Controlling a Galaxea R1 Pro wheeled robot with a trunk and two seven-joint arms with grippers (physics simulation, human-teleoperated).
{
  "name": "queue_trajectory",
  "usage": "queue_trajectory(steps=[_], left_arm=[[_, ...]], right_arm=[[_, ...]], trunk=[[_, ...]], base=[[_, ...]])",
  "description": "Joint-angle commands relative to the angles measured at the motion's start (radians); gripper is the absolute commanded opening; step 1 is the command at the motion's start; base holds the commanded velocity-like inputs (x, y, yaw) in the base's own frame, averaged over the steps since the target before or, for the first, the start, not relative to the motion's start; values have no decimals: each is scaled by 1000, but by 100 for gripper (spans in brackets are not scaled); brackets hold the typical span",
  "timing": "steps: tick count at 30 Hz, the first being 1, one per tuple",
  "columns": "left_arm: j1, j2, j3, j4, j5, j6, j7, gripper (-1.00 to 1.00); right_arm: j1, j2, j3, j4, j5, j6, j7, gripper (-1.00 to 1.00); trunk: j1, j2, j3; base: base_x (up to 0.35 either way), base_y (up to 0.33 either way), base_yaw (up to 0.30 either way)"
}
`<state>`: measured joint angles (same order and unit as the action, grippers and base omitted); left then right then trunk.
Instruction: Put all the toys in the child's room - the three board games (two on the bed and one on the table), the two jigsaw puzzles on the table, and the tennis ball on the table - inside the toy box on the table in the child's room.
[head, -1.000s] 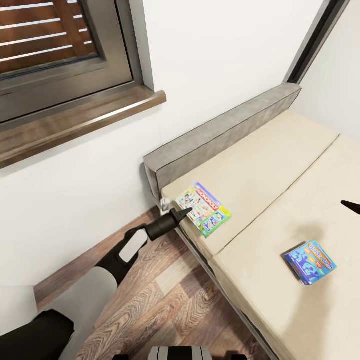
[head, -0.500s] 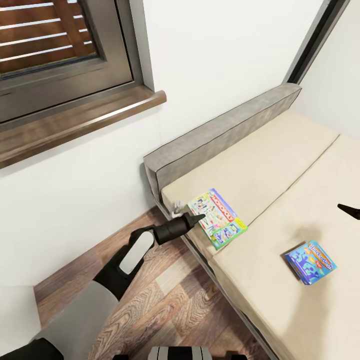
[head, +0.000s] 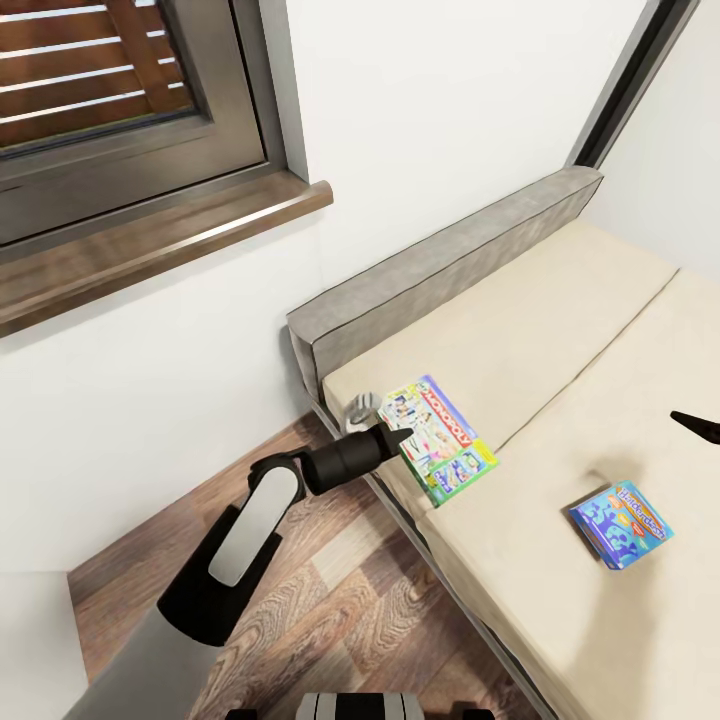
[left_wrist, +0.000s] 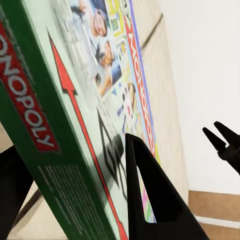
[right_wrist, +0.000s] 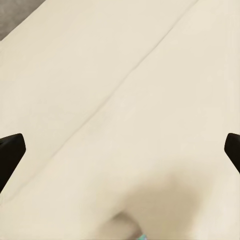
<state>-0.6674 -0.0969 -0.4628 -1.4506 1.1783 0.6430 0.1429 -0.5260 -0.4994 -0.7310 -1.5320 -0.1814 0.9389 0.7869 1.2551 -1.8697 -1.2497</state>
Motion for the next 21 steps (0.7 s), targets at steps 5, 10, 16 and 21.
queue_trajectory(steps=[5, 10, 16, 21], left_arm=[[9, 4, 2, -36, 22, 11, 53, -100], [30, 18, 24, -84, 30, 17, 78, -100], [76, 43, 105, -132, 46, 39, 88, -100], [91, 50, 140, -143, 53, 64, 89, -100]], right_arm=[[0, 0, -1, -2, -1, 6, 3, 100], [1, 1, 0, -9, -1, 6, 4, 100], [1, 1, 0, -14, -2, 7, 27, 100], [1, 2, 1, -16, -1, 7, 44, 100]], trunk=[[0, 0, -1], [-19, 35, 15], [-42, 77, 34], [-61, 112, 50]], base=[[-15, 0, 0], [-7, 0, 0], [-3, 0, 0], [-1, 0, 0]])
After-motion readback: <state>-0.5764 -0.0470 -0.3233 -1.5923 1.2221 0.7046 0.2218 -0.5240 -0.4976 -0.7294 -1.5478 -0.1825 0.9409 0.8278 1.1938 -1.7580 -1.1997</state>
